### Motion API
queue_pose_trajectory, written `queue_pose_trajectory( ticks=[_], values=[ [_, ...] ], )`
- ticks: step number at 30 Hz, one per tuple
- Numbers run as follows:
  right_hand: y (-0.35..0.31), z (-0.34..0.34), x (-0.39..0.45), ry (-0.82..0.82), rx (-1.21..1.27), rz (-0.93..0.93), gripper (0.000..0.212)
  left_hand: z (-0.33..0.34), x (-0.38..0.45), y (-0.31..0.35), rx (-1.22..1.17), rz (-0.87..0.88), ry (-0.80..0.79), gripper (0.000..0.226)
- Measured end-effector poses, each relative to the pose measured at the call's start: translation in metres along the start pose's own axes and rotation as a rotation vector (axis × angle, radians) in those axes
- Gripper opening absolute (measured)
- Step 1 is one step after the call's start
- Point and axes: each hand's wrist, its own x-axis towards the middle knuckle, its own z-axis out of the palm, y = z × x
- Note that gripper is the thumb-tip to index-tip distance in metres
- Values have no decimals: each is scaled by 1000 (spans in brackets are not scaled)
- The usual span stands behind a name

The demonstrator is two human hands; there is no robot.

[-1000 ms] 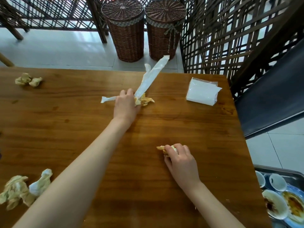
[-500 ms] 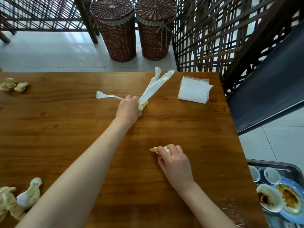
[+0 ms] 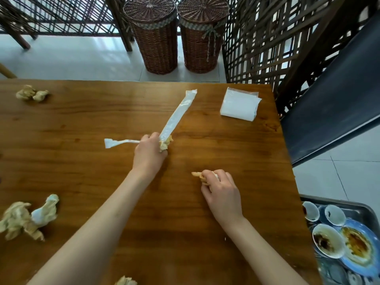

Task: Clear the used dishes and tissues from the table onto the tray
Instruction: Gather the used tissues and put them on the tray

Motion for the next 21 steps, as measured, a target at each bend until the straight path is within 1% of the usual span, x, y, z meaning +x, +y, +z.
queue_pose_trajectory(
  ticks=[3,8,13,21],
  values=[
    [4,-9,-15,6,14,-16,30,-4,-28,5,-26,-26,13,24],
    [7,-27,-40,28,20,-41,28,-3,-72,19,-42,-21,46,21],
    [4,-46,-75,52,22,7,27,7,-117,35,-112,-31,26,28],
    [8,-72,-144,104,23,116,25,18,-185,57,-141,22,-11,34]
  ],
)
